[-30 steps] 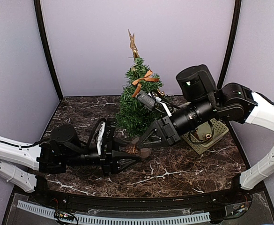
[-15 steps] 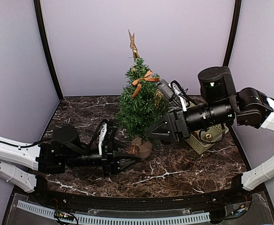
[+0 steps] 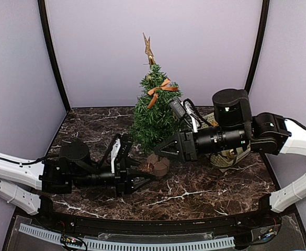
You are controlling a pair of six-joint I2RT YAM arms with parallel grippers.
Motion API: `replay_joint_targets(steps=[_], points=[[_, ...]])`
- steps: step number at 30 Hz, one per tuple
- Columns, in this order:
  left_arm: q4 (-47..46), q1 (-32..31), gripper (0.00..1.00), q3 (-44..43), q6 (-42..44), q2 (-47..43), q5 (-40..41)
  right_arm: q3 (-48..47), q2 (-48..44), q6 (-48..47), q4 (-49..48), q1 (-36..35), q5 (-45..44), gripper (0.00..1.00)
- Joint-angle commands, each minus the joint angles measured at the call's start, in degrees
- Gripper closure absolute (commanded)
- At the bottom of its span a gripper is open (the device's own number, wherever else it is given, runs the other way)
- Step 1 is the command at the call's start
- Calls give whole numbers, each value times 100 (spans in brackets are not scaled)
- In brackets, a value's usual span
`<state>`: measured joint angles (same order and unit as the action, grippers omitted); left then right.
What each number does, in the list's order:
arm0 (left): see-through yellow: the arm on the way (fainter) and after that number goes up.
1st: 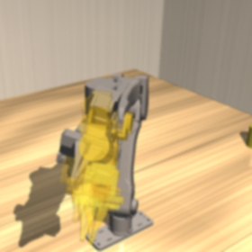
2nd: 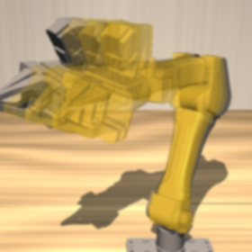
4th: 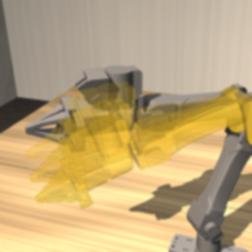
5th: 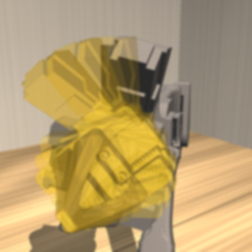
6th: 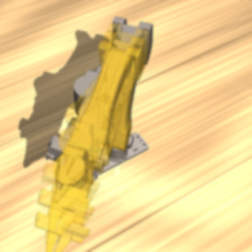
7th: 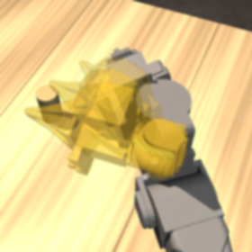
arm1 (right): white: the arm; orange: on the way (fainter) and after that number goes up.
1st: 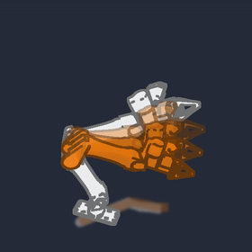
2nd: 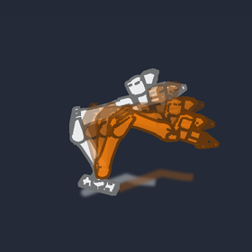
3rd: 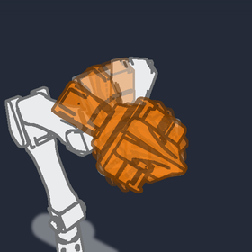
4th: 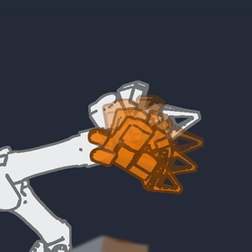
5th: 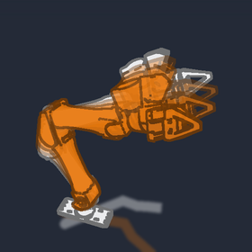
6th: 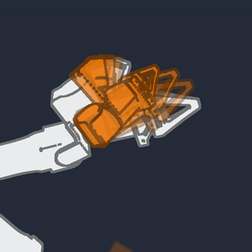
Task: Decorate the small christmas tree
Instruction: Pass from the right arm to the left, then hang the ornament pinecone on the branch.
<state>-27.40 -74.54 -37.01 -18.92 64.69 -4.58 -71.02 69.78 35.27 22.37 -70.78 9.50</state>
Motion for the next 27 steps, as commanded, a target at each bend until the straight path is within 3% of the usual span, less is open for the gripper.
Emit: replay_joint_targets(steps=[1,13,15,20,27], points=[[57,-34,63,30,-68,-114,78,82,-6,30,-577,-50,158,69],[70,-36,63,10,-77,-116,72,10,232,-13,-279,-50,239,75],[71,-34,63,10,-85,-114,72,9,246,-25,-285,-58,264,79],[76,-33,63,3,-94,-114,66,14,224,-40,-260,-54,242,99],[243,-35,63,-79,-84,-85,-138,-19,229,-176,-166,-58,291,100]])
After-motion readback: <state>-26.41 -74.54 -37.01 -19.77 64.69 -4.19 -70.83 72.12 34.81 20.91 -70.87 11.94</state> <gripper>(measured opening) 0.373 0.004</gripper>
